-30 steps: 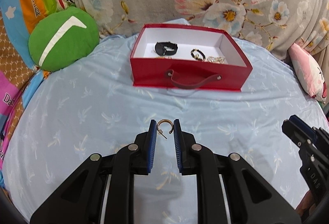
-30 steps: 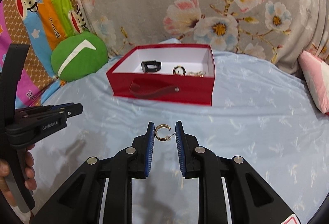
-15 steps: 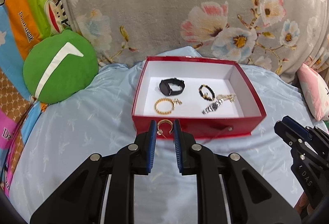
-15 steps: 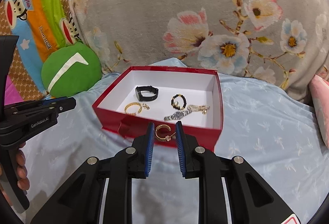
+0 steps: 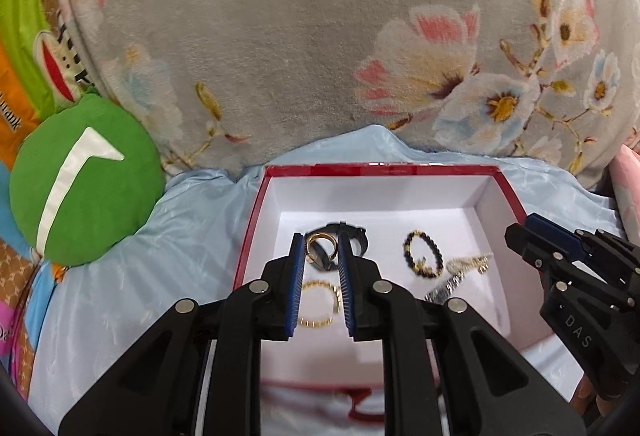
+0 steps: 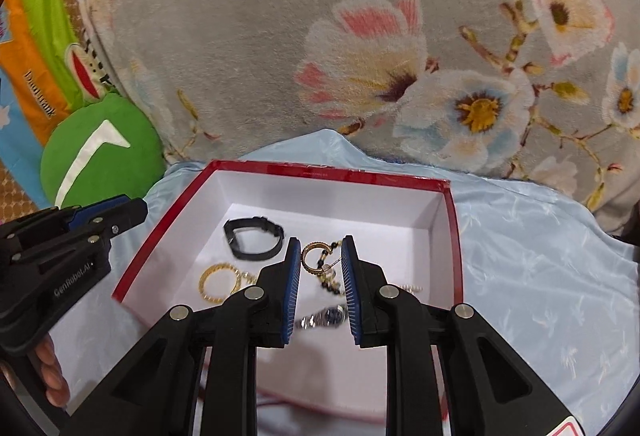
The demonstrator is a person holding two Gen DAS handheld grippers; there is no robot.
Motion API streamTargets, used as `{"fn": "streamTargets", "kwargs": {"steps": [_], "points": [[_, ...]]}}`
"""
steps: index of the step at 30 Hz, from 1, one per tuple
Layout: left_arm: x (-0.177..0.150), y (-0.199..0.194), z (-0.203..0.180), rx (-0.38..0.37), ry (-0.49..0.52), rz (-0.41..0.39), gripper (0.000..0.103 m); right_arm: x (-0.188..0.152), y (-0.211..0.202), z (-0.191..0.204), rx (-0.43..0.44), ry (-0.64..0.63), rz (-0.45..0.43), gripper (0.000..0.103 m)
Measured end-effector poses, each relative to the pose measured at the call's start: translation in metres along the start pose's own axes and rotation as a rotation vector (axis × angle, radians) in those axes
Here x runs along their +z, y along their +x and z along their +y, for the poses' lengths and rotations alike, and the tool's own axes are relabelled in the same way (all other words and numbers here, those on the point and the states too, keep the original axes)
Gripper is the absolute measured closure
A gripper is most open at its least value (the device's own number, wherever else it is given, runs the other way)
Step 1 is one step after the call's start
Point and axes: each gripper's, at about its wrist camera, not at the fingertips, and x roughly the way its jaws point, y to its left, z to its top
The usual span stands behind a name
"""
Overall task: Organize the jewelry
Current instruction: 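Carry the gold hoop earring with the right tool into the red box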
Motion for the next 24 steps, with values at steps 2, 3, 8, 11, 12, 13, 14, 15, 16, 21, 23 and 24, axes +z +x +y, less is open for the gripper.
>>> {"fn": "streamTargets", "kwargs": {"steps": [2,3,8,11,12,13,14,15,16,21,23,24], "points": [[0.009,0.019,-0.004,0.010,0.013,0.000,0.087,0.010,0.017,-0.003,-0.009,0.000,0.011,0.083],[0.013,0.028,-0.005,0.011,0.014,0.007,0.087,0.015,0.026,-0.005,-0.017,-0.001,0.016,0.083],[0.027,0.077,-0.009,-0.010,-0.007,0.061,0.087,0.025,0.068,-0.012,-0.034,0.010,0.054,0.083],[0.026,0.096,-0.015,0.018,0.013,0.067,0.087,0.024,0.087,-0.014,-0.052,0.006,0.075,0.083],[0.025,0.101,-0.016,0.019,0.014,0.071,0.087,0.023,0.093,-0.016,-0.056,0.007,0.082,0.083],[0.024,0.105,-0.016,0.021,0.013,0.077,0.087,0.021,0.098,-0.018,-0.058,0.012,0.090,0.083],[0.023,0.109,-0.016,0.025,0.014,0.082,0.087,0.020,0.102,-0.020,-0.056,0.018,0.100,0.083],[0.021,0.113,-0.016,0.031,0.017,0.083,0.087,0.019,0.106,-0.024,-0.035,0.042,0.117,0.083],[0.020,0.116,-0.017,0.037,0.019,0.089,0.087,0.018,0.107,-0.027,-0.018,0.057,0.119,0.083],[0.021,0.114,-0.019,0.058,0.027,0.057,0.087,0.017,0.110,-0.022,-0.019,0.050,0.121,0.083],[0.021,0.116,-0.022,0.063,0.039,0.065,0.087,0.016,0.110,-0.023,-0.017,0.059,0.120,0.083],[0.021,0.116,-0.022,0.062,0.042,0.064,0.087,0.016,0.110,-0.024,-0.013,0.066,0.122,0.083]]}}
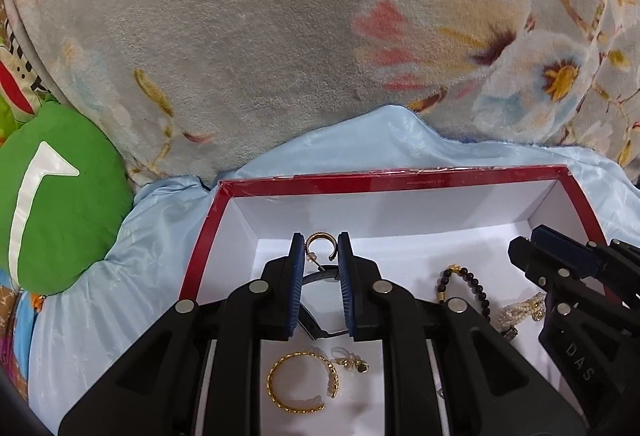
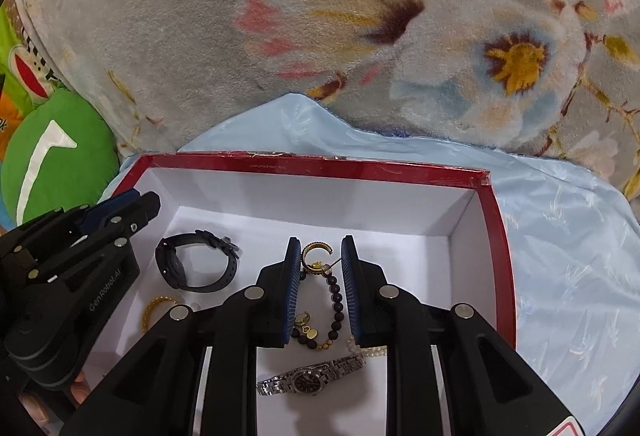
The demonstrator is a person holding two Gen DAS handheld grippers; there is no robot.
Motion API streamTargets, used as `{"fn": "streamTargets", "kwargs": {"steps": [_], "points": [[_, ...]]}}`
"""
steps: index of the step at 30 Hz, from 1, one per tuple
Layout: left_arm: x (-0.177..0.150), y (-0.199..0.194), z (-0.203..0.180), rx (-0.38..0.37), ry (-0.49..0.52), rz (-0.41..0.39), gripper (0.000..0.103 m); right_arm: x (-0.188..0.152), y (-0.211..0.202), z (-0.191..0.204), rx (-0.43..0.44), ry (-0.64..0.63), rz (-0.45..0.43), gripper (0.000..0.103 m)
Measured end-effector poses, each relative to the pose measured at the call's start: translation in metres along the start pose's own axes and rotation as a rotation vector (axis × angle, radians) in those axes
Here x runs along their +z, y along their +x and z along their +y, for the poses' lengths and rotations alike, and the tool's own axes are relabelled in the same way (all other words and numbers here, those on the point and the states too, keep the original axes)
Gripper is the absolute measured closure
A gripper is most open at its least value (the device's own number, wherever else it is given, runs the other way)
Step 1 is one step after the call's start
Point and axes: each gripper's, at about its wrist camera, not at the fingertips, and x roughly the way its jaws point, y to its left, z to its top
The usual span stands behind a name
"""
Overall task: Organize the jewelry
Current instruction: 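Carry the gold hoop earring with the right tool into the red box, then open the right tool to release the hoop earring in the box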
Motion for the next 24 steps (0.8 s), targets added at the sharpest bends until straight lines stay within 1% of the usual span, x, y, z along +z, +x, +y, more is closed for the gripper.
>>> {"fn": "streamTargets", "kwargs": {"steps": [5,8,12,14,15,19,20,24], "points": [[-0.0007,0.0005,-0.0049,0.006,0.030,0.001,0.086,0.0006,0.0050,-0.0024,0.004,0.016,0.021,0.083],[-0.0014,-0.0011,-0.0064,0.022,0.040,-0.011,0.086,0.0001,0.0043,-0.0011,-0.008,0.013,0.017,0.083],[-0.0013,0.0003,-0.0066,0.030,0.041,-0.001,0.085,0.0000,0.0044,-0.0010,-0.016,0.015,0.019,0.083],[-0.0011,0.0006,-0.0060,0.030,0.038,0.000,0.078,-0.0001,0.0044,-0.0011,-0.018,0.014,0.021,0.083],[-0.0012,0.0005,-0.0062,0.033,0.038,-0.001,0.077,0.0000,0.0043,-0.0011,-0.019,0.014,0.021,0.083],[-0.0017,-0.0029,-0.0094,0.052,0.053,-0.020,0.064,0.0006,0.0047,-0.0020,-0.020,0.019,0.027,0.081],[-0.0020,-0.0035,-0.0101,0.055,0.057,-0.024,0.062,0.0005,0.0048,-0.0024,-0.020,0.021,0.027,0.080],[-0.0028,-0.0037,-0.0088,0.053,0.050,-0.021,0.061,0.0004,0.0044,-0.0029,-0.021,0.024,0.028,0.080]]}}
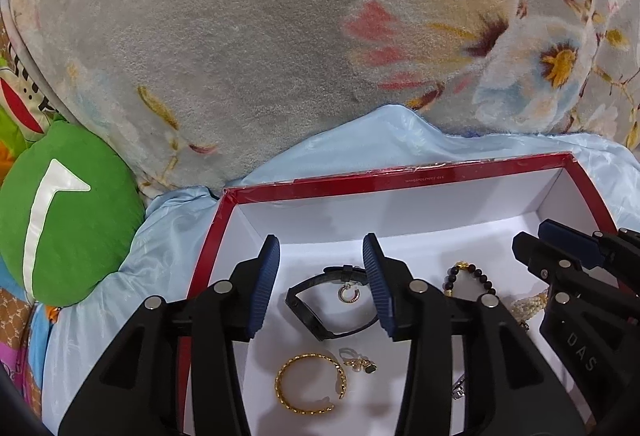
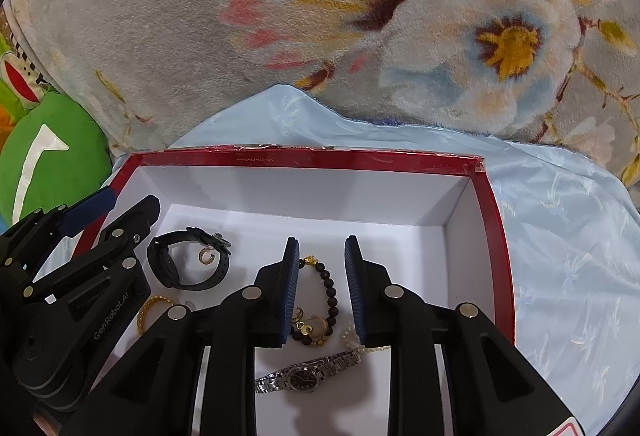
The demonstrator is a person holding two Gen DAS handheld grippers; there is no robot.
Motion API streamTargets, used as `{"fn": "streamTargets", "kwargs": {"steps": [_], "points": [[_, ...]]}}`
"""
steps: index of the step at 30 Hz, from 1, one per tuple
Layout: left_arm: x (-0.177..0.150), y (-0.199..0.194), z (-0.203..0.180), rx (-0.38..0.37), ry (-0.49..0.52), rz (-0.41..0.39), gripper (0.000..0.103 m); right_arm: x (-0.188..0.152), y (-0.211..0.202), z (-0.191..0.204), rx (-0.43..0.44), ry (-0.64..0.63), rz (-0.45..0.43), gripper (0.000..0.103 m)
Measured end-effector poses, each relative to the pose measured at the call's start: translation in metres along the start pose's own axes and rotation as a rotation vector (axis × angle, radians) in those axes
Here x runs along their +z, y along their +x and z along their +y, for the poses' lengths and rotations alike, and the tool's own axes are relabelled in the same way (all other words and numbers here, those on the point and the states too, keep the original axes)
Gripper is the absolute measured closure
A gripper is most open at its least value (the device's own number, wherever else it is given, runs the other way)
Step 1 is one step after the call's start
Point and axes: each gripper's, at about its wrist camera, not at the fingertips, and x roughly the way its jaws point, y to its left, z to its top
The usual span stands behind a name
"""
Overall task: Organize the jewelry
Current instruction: 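Open the right tool to release the hoop earring in the box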
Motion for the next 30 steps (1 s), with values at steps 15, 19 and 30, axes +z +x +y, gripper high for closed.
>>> {"fn": "streamTargets", "kwargs": {"steps": [15,19,30], "points": [[0.000,0.003,0.002,-0.003,-0.003,0.011,0.061,0.001,0.001,-0.002,0.006,0.011,0.007,0.080],[0.000,0.004,0.002,-0.004,-0.007,0.015,0.061,0.001,0.001,-0.002,0.005,0.012,0.008,0.079],[-0.013,-0.008,0.017,0.018,-0.072,0.060,0.028,-0.010,-0.021,0.018,-0.108,-0.083,-0.060,0.032]]}}
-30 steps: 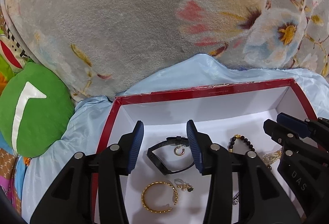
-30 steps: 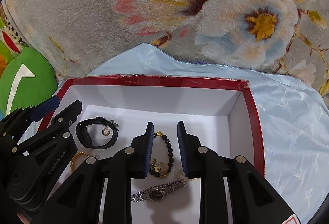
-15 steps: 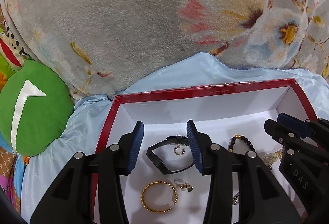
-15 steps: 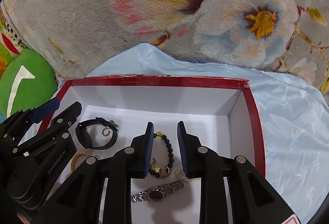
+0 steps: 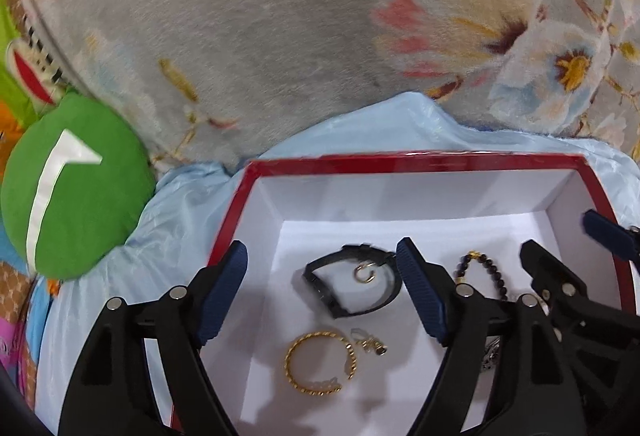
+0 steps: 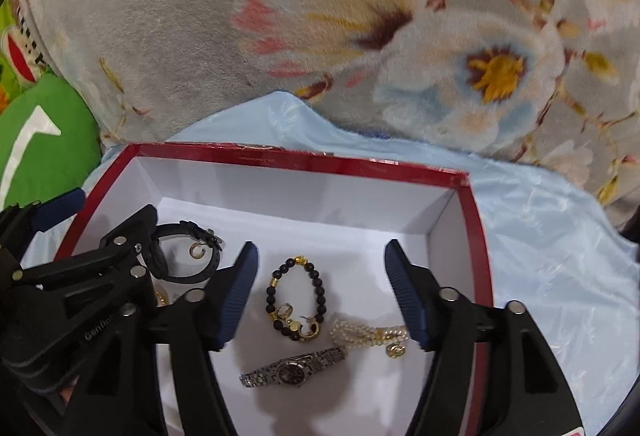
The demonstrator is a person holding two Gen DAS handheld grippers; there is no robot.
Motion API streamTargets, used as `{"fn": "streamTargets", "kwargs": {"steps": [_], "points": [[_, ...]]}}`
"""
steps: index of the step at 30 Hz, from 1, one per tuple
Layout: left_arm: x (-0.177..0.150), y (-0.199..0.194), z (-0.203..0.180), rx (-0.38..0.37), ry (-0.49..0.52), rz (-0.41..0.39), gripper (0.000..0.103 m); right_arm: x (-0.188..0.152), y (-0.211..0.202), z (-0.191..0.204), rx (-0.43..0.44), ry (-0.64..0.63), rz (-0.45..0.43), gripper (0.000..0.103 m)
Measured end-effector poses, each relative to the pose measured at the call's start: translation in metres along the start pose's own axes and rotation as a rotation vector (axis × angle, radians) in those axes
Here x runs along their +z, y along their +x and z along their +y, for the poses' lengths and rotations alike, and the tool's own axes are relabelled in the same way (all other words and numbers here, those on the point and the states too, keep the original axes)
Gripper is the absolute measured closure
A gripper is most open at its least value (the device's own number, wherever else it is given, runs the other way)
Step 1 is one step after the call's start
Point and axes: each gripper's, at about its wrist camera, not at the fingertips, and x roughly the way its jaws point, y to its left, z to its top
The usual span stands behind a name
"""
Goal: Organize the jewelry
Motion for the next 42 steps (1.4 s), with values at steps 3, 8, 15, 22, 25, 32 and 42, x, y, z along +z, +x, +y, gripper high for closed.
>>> {"fn": "streamTargets", "kwargs": {"steps": [3,8,15,22,25,32,42], "points": [[-0.012,-0.009,0.010,-0.017,-0.041,0.014,0.027,-0.009,-0.023,0.003,-0.032,-0.014,-0.043,0.022],[-0.036,-0.038,0.021,0.003,-0.051,-0.004,0.016,-0.030,-0.056,-0.010,-0.007,0.050,-0.058,0.016],[-0.065,-0.065,0.032,0.011,-0.050,0.028,0.013,-0.066,-0.087,-0.015,0.002,0.130,-0.026,0.016],[-0.074,-0.077,0.028,0.000,-0.031,0.043,0.013,-0.073,-0.095,0.001,-0.053,0.075,-0.003,0.016],[-0.075,-0.084,0.025,-0.012,-0.008,0.041,0.013,-0.075,-0.100,0.002,-0.053,0.067,0.001,0.016],[-0.082,-0.099,0.020,-0.003,0.028,0.027,0.010,-0.084,-0.110,-0.003,-0.058,0.075,0.012,0.016],[-0.088,-0.099,0.018,-0.005,0.027,0.039,0.009,-0.089,-0.108,-0.004,-0.038,0.087,0.019,0.016]]}}
